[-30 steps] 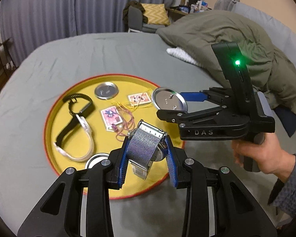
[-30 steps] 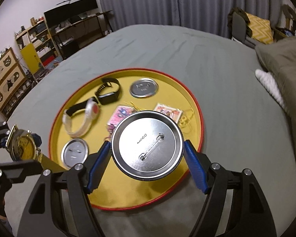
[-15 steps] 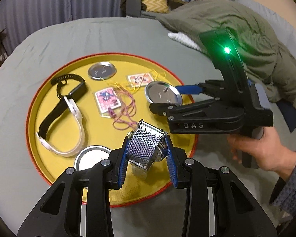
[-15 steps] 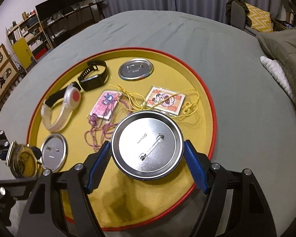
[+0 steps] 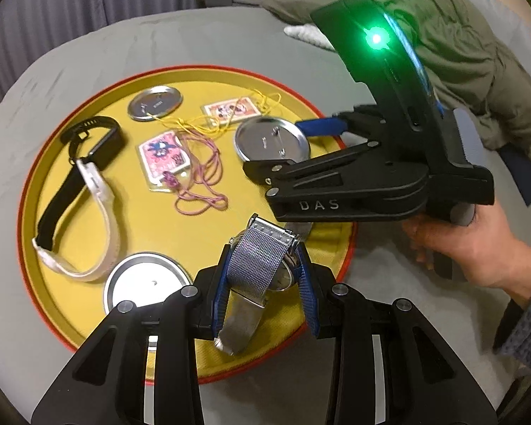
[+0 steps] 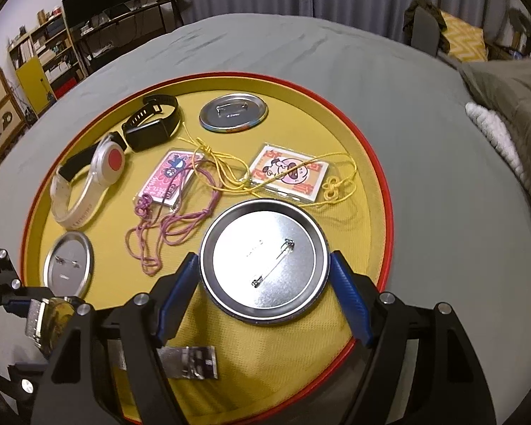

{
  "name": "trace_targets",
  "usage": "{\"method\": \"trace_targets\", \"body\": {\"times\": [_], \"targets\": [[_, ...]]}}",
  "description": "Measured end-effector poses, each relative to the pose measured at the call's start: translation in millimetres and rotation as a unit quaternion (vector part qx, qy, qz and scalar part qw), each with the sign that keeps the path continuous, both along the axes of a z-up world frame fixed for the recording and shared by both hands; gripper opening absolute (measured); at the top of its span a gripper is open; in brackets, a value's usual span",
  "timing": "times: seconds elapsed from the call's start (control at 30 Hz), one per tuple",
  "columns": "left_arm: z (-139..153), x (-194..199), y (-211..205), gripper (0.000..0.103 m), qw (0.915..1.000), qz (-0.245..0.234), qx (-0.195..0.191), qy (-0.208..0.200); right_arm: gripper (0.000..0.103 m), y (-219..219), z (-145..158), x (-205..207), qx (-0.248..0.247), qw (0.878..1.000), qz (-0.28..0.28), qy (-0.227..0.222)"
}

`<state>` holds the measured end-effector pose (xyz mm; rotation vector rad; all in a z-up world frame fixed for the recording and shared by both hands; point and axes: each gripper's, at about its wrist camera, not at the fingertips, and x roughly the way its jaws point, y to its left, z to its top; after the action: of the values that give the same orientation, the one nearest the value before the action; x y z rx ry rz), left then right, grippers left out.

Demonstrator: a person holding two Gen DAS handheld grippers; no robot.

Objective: Organize jewelry
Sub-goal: 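Carry the badge and watch over the tray and open both tools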

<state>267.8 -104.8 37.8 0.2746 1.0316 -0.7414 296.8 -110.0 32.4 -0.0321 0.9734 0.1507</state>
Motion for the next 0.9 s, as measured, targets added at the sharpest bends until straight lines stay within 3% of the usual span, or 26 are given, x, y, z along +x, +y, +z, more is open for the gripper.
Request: {"method": "trace_targets", "body": {"times": [0.33,0.6,0.8,0.9], "targets": [[-20.4,2.5,-15.2,0.033,0.9997,-0.014,0.02,0.0,0.07,-1.5,-9.4,-15.0,-0.011,0.997,0.01,-0.079],[-23.3,3.0,-21.2,0.034,0.9993,-0.021,0.028,-0.016,0.071,-4.5,-10.7,-19.4,-0.002,0.994,0.01,-0.106],[-24.5,-0.6,-24.9,0.049,0.9992,-0.026,0.025,-0.017,0.07,-4.9,-10.9,-21.3,0.002,0.993,0.011,-0.118],[-25.4,0.1,-27.1,0.05,0.9992,-0.025,0.028,-0.016,0.07,-3.6,-11.0,-21.8,0.0,0.993,0.01,-0.12]]}}
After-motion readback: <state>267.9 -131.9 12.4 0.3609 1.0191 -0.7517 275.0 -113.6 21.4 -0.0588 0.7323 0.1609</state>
